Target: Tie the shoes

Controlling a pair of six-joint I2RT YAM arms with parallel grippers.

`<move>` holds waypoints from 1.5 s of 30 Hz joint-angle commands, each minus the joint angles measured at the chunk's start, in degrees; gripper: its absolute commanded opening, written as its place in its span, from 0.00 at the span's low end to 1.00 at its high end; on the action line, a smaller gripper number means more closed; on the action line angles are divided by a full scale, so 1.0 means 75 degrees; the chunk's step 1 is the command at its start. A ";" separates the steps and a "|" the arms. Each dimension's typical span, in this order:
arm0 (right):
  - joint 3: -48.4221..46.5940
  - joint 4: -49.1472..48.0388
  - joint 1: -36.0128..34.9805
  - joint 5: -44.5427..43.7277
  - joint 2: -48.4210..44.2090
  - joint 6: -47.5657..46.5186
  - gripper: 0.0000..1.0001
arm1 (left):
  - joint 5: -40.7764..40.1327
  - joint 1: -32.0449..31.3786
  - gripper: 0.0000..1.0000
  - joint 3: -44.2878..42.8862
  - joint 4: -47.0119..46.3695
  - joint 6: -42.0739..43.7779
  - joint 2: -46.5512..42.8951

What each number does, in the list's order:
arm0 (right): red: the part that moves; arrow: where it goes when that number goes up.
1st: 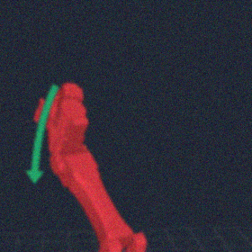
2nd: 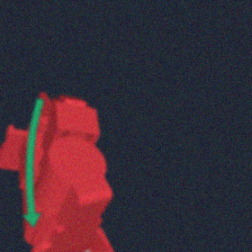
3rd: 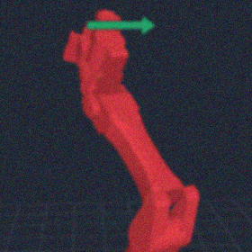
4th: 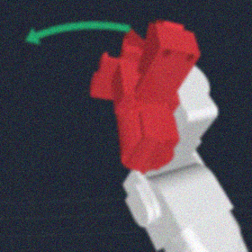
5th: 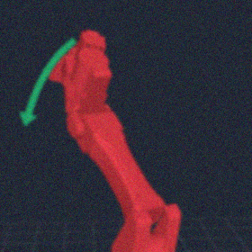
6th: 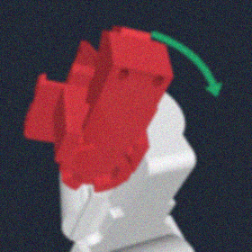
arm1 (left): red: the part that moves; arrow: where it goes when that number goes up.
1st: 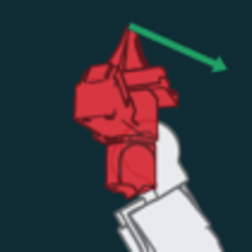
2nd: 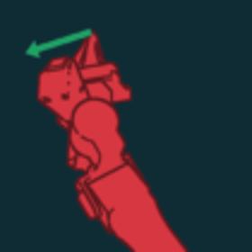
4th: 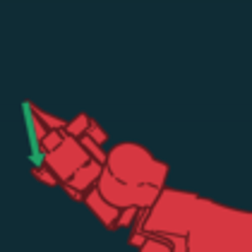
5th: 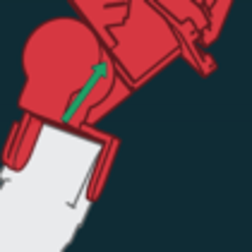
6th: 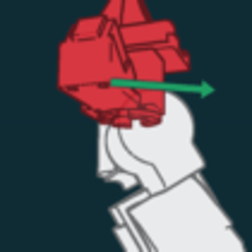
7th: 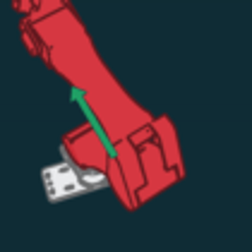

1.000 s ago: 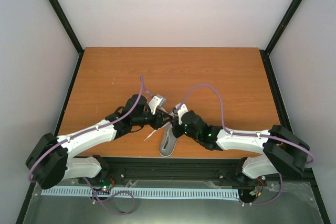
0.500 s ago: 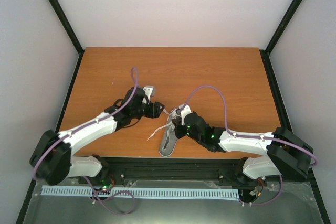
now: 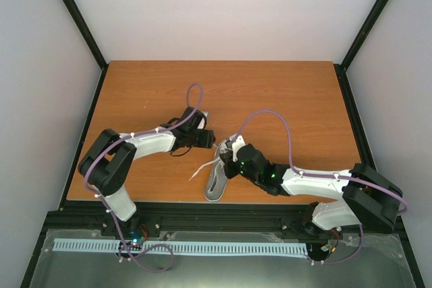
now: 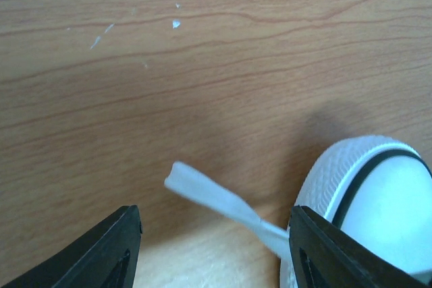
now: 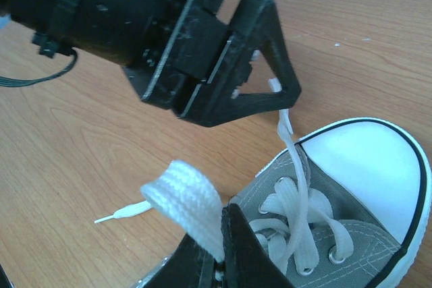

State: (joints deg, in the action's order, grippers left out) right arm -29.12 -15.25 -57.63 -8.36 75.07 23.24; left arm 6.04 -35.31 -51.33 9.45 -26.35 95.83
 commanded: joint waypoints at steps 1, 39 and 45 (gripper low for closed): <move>-0.0052 -0.0334 -0.0027 0.0011 0.0102 -0.0008 0.03 | 0.0089 -0.0003 0.62 -0.0479 -0.0273 -0.0073 0.0477; -0.0758 0.0615 0.0472 0.0785 0.0326 0.1023 0.03 | 0.0941 -0.2622 0.01 0.1187 0.2518 -0.1852 -0.4643; -0.0858 0.0589 0.0520 0.0942 0.0363 0.1053 0.03 | 0.1123 -0.3797 0.01 0.0712 0.2110 -0.2028 -0.3825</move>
State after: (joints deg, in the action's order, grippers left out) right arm -33.78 -10.26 -54.24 -2.24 77.97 30.13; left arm 12.23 -59.24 -42.19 26.26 -39.11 63.13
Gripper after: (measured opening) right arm 0.030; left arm 0.026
